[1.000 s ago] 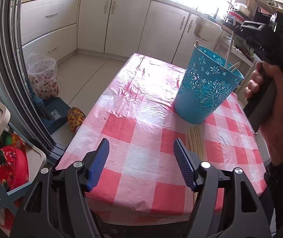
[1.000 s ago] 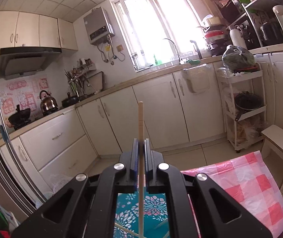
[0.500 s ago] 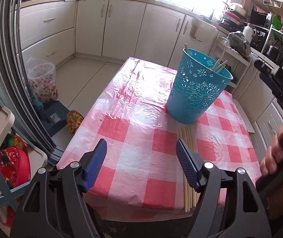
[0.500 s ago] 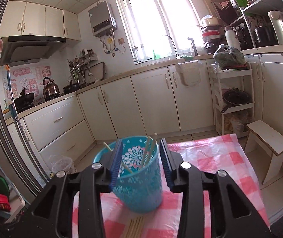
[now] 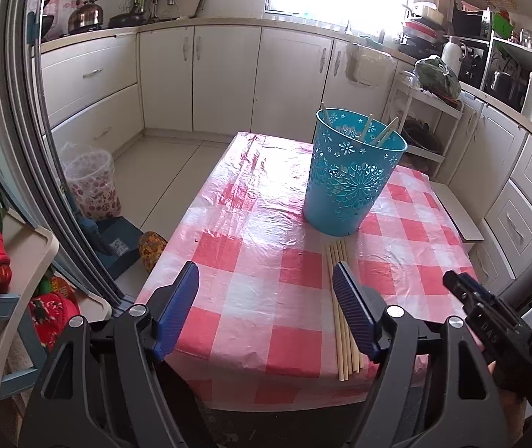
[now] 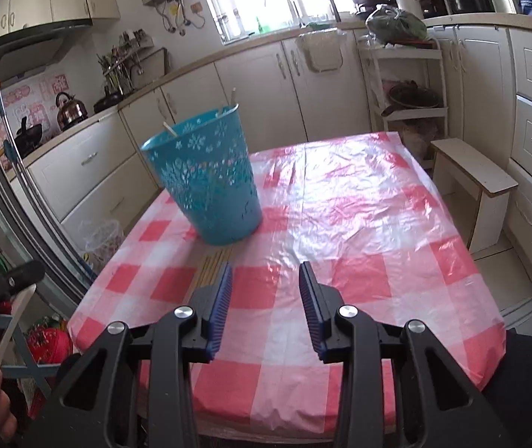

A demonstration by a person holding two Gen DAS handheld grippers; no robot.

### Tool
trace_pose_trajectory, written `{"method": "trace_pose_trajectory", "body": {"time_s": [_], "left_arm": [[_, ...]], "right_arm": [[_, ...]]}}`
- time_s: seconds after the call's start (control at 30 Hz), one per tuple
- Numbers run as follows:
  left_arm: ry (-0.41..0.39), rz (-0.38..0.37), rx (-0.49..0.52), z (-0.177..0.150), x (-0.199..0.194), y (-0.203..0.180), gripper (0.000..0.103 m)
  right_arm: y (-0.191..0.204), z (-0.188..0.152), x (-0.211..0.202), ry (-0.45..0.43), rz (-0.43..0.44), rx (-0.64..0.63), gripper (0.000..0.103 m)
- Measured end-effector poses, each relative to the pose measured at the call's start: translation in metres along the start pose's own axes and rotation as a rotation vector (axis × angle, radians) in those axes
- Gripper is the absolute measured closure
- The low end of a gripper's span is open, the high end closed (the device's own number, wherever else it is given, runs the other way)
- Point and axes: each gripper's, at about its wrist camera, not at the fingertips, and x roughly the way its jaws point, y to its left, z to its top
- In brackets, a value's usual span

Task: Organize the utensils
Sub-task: 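Withdraw both open tools from the cup back to the chopstick bundle, then close the right tool on one wooden chopstick from the bundle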

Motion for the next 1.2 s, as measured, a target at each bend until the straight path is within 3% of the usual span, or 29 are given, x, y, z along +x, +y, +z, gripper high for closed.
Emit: {"method": "trace_pose_trajectory", "body": {"time_s": [0.2,0.43,1.2], "left_arm": [[-0.009,0.021,0.014,-0.004,-0.005,0.001,0.030],[0.033,0.039,-0.008,-0.010,0.007,0.016,0.029],[0.117,0.052,-0.046,-0.020,0.040,0.030,0.028]], "right_arm": [[0.016,-0.021,0.024,0.110,0.029,-0.056,0.073],[0.031,-0.023,0.056,0.185,0.026,-0.070,0.079],[0.050,-0.004,0.118,0.259,-0.040,-0.073,0.084]]}}
